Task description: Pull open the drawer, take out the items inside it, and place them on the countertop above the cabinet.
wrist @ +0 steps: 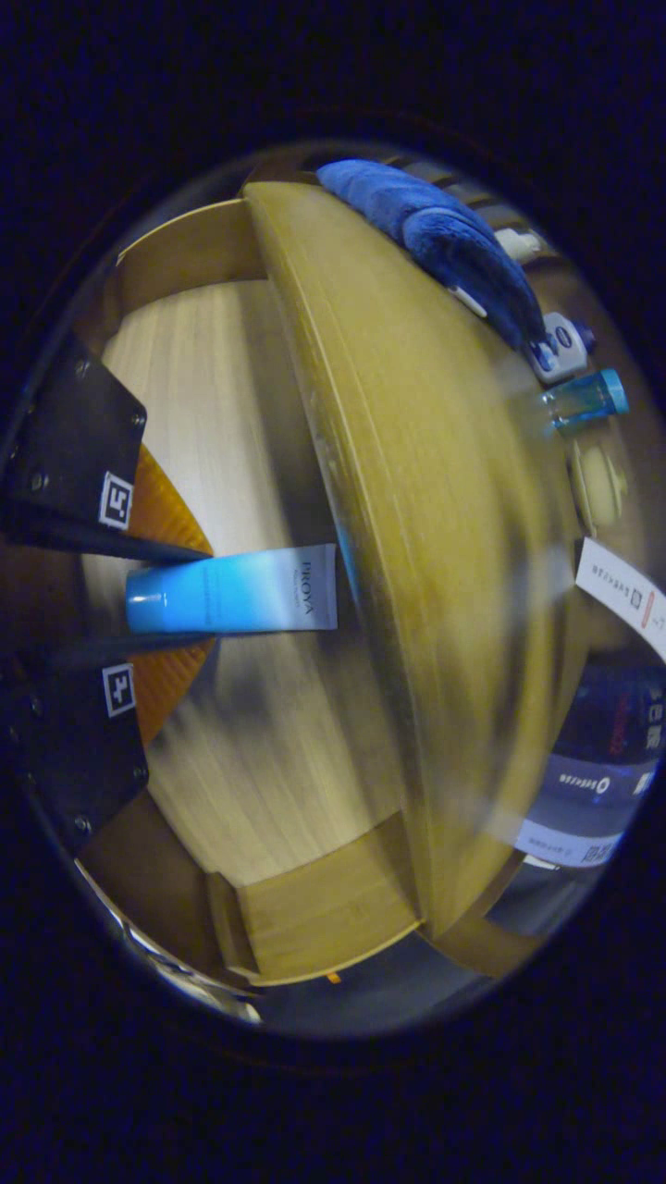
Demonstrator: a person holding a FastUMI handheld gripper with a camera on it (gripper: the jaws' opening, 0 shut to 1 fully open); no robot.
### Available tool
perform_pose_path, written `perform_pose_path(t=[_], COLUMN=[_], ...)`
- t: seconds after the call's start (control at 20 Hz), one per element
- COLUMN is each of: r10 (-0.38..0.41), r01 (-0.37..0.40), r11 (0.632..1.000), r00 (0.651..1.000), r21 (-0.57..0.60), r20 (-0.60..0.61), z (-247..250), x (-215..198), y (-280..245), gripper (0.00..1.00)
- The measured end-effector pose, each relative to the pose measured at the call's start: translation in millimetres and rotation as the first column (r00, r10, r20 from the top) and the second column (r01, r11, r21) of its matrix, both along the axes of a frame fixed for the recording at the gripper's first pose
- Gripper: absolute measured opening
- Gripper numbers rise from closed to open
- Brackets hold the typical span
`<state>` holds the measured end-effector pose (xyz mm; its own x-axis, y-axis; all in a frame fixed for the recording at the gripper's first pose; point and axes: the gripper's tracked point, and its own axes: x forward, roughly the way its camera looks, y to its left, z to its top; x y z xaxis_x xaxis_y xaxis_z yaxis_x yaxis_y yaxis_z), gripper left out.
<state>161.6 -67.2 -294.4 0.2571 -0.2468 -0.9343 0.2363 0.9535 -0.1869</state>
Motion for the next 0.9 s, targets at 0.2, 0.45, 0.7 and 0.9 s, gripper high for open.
perform_pose_path(t=[0.2, 0.45, 0.7, 0.9], r10=[0.01, 0.024, 0.012, -0.004], r01=[-0.011, -0.032, -0.029, -0.018], r11=[0.999, 0.989, 0.979, 0.966], r00=[1.0, 0.998, 0.997, 0.997], r21=[-0.045, -0.144, -0.202, -0.258], r20=[-0.01, -0.06, -0.082, -0.083], z=[18, 41, 61, 84], x=[0, -8, -18, -25], y=[0, -6, -8, -15], gripper=[0.38, 0.39, 0.38, 0.39])
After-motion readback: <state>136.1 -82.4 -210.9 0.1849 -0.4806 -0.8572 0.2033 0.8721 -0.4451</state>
